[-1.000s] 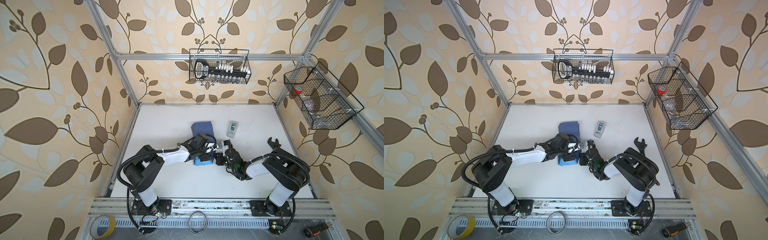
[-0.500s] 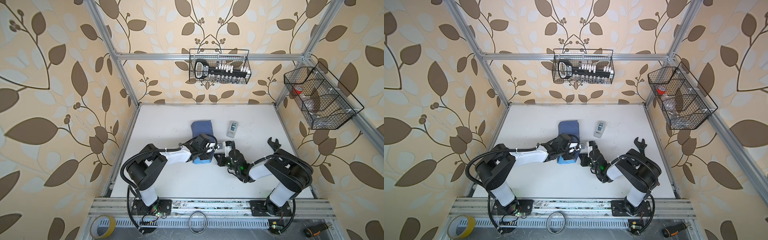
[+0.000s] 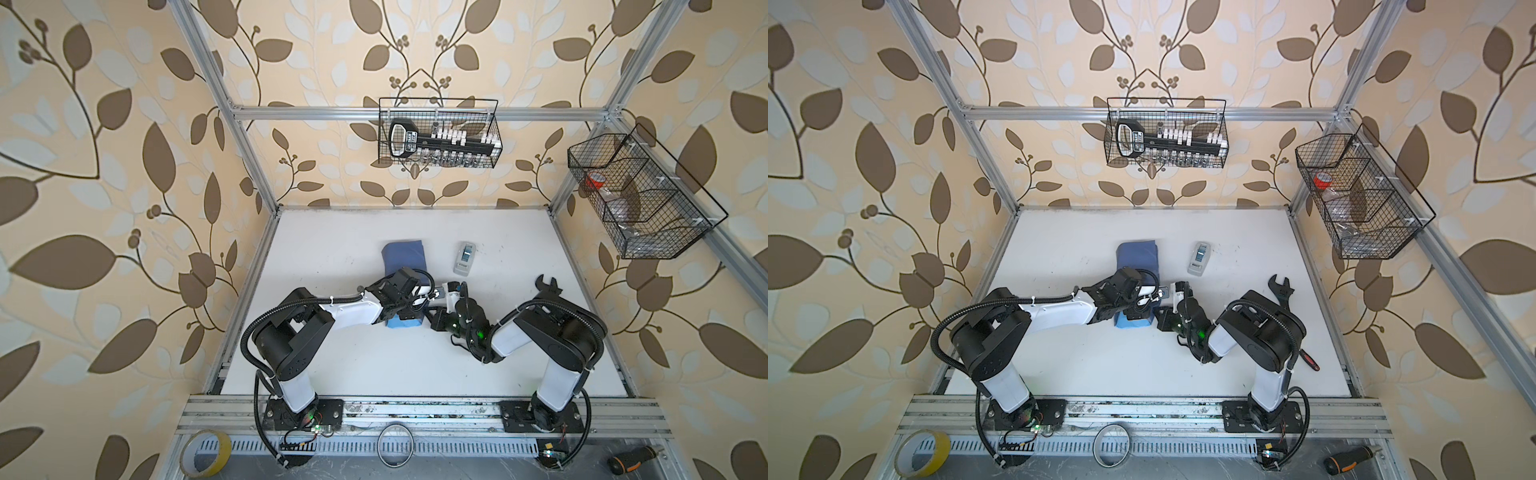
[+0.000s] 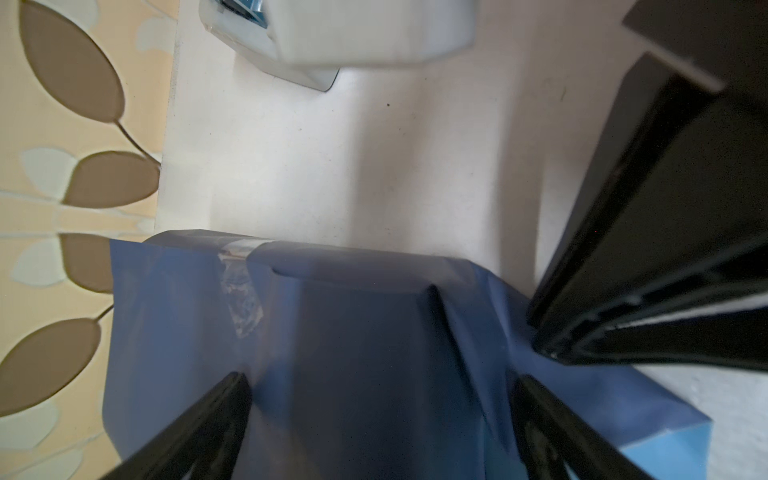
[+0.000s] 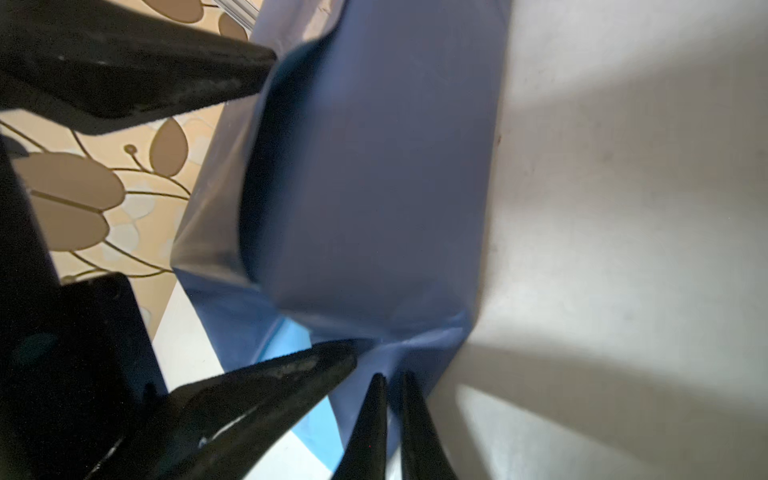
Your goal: Wrap the gift box in paper
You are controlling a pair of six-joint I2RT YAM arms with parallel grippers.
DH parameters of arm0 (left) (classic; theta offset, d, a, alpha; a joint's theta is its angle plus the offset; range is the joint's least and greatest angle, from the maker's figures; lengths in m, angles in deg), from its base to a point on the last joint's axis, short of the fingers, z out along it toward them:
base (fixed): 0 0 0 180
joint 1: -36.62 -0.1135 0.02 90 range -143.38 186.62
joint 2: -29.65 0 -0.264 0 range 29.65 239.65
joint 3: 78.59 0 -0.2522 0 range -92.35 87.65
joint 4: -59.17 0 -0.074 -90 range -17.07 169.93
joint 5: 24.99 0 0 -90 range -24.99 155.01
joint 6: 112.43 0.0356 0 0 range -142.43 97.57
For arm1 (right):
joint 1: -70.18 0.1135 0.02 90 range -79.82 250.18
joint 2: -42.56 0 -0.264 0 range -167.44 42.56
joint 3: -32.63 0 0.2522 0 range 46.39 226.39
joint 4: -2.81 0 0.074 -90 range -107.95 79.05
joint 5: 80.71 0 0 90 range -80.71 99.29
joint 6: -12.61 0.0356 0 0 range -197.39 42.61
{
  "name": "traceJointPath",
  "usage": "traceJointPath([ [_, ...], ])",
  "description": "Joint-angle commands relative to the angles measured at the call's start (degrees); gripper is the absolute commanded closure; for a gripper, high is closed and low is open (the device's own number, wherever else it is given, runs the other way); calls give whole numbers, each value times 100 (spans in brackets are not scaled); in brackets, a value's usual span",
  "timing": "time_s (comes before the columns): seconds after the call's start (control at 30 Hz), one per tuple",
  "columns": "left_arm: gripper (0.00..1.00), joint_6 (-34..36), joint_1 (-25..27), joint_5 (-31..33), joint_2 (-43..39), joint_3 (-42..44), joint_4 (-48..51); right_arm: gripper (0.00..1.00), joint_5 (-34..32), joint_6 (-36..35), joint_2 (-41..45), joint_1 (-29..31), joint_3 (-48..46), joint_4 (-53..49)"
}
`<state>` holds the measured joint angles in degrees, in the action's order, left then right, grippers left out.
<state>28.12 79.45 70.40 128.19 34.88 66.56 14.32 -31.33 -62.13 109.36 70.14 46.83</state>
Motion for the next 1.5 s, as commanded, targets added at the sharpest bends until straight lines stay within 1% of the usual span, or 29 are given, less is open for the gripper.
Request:
traceJointPath([
  [0.0,2,237,23,33,77,31,171,90,191,183,-157,-32,130,348],
  [0.1,2,221,27,23,77,23,180,90,172,240,-250,-51,143,333],
  [0.3,2,167,26,-36,64,-2,206,90,-6,374,-397,-74,172,-36],
  [0.53,1,-88,25,-219,-123,-86,268,90,-191,399,-435,-60,143,-353],
  [0.77,1,-414,24,-481,-659,-34,269,90,-344,394,-435,-35,139,-739],
  [0.93,1,-816,-34,-496,-1209,76,278,91,-355,427,-461,-33,137,-806],
  [1.07,1,-1584,-266,-451,-1462,113,228,91,-355,432,-424,-18,139,-786],
  [1.17,7,-2491,-546,-535,-1382,-179,568,91,-368,413,-391,-10,135,-786],
  [1.3,17,-3712,-783,-453,-936,-883,1343,91,-381,405,-388,-15,130,-786],
  [1.4,24,-4252,-812,-444,-506,-1387,1880,91,-389,404,-394,-7,130,-777],
  [1.47,29,-4486,-842,-479,-273,-1636,2091,91,-397,403,-385,-7,130,-777],
])
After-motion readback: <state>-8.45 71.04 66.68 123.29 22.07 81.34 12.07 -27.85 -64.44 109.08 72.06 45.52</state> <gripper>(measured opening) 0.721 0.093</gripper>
